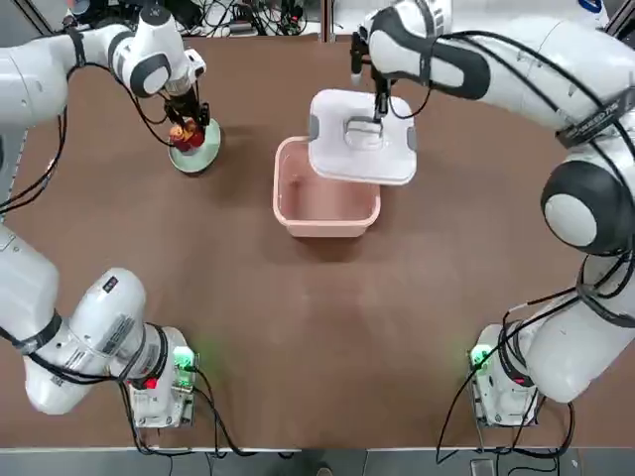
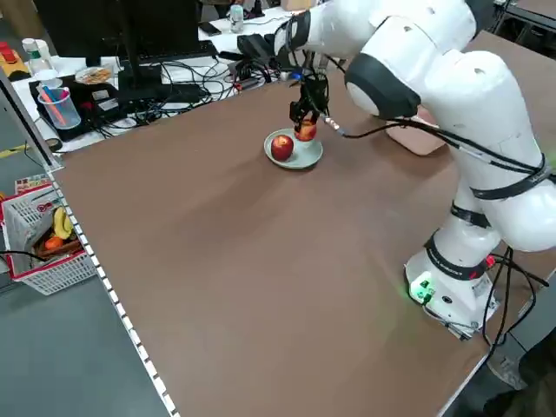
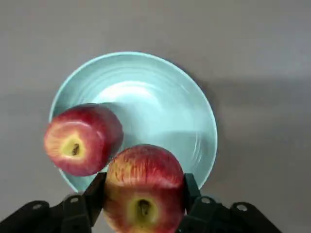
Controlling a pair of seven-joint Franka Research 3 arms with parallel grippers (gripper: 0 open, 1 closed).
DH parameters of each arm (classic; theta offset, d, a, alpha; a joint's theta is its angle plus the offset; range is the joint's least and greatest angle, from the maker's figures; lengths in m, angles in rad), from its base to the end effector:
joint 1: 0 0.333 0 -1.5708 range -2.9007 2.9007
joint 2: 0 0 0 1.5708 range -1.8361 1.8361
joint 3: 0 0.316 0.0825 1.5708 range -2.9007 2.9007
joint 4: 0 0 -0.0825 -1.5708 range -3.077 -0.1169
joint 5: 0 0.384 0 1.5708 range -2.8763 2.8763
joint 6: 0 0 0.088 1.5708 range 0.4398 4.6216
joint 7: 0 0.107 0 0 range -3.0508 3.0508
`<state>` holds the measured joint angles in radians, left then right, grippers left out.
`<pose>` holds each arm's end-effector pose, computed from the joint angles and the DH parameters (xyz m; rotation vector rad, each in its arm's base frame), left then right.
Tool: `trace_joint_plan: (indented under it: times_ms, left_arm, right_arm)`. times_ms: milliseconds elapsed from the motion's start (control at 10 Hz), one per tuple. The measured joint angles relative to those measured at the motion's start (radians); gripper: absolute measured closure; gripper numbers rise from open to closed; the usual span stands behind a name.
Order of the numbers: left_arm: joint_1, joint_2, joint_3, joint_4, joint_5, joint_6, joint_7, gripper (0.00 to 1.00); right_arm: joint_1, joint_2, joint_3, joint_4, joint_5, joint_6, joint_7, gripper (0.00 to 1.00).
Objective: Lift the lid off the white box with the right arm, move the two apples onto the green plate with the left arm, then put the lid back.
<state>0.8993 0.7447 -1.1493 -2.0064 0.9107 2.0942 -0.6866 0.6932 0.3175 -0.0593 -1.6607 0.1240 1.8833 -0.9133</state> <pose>0.5800 -0.0815 0.2591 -3.0511 0.0553 0.0316 0.5081 0.3892 0.4169 -2.2110 -2.0713 0.1206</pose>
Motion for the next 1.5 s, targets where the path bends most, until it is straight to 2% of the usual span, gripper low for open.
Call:
trace_joint_plan:
  times_ms: [300,600,800,900,1000,1500]
  left_arm:
    - [-0.073,0.005,0.083,-0.002,0.0,0.063,-0.001,0.32]
    - [-0.074,0.011,0.111,-0.003,0.02,0.078,0.003,0.3]
    - [-0.076,0.017,0.113,-0.002,0.022,0.082,0.002,0.09]
    - [-0.079,0.017,0.113,0.004,0.023,0.081,0.0,0.05]
    - [-0.078,0.016,0.113,0.014,0.026,0.071,-0.001,0.02]
    - [-0.095,-0.009,0.095,0.134,0.027,-0.058,0.002,0.01]
  right_arm:
    - [0.101,0.014,0.0,0.0,0.0,0.0,0.08,0.94]
    - [0.151,0.031,-0.001,0.0,0.0,0.001,0.129,0.94]
    - [0.174,0.047,-0.001,0.0,0.0,0.009,0.169,0.94]
    - [0.186,0.053,-0.001,0.0,0.0,0.013,0.183,0.94]
    - [0.195,0.056,-0.001,0.001,0.0,0.015,0.201,0.94]
    - [0.201,0.084,-0.004,0.036,-0.002,0.02,0.277,0.94]
